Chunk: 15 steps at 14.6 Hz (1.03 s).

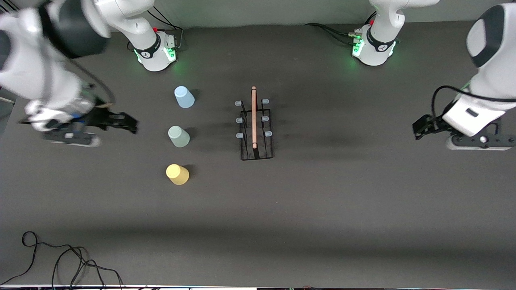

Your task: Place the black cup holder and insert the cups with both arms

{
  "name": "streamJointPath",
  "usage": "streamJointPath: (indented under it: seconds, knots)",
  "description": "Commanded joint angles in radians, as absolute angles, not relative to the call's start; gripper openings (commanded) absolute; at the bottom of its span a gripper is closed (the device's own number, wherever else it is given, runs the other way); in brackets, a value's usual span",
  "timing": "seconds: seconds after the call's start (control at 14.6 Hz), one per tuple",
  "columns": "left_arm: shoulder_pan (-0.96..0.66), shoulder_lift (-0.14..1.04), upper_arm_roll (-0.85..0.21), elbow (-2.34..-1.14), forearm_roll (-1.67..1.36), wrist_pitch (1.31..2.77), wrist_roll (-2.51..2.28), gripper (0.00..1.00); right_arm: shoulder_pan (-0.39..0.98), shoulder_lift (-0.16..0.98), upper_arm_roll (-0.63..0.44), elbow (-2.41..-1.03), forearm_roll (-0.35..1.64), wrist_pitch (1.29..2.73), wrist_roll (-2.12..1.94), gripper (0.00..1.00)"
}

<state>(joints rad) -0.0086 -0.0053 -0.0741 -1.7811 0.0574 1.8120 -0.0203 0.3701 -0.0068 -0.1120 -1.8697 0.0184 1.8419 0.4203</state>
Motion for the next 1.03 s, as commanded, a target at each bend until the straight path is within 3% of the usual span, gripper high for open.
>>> streamJointPath:
  seconds: [0.0,0.21,0.55,0.96]
  knots:
    - [0.047,-0.048,-0.08,-1.789,0.04,1.776,0.101,1.0,0.406,-0.092,-0.121,-2.109,0.02,2.015,0.456,1.0]
    - [0.069,-0.044,-0.08,-1.789,0.041,1.783,0.106,1.0,0.411,-0.103,-0.12,-2.277,0.021,2.181,0.454,1.0]
    - [0.067,-0.037,-0.081,-1.787,0.04,1.781,0.104,1.0,0.434,-0.055,-0.121,-2.423,0.021,2.347,0.443,1.0]
    - [0.063,-0.029,-0.084,-1.782,0.038,1.776,0.106,1.0,0.466,0.066,-0.121,-2.505,0.021,2.552,0.437,1.0]
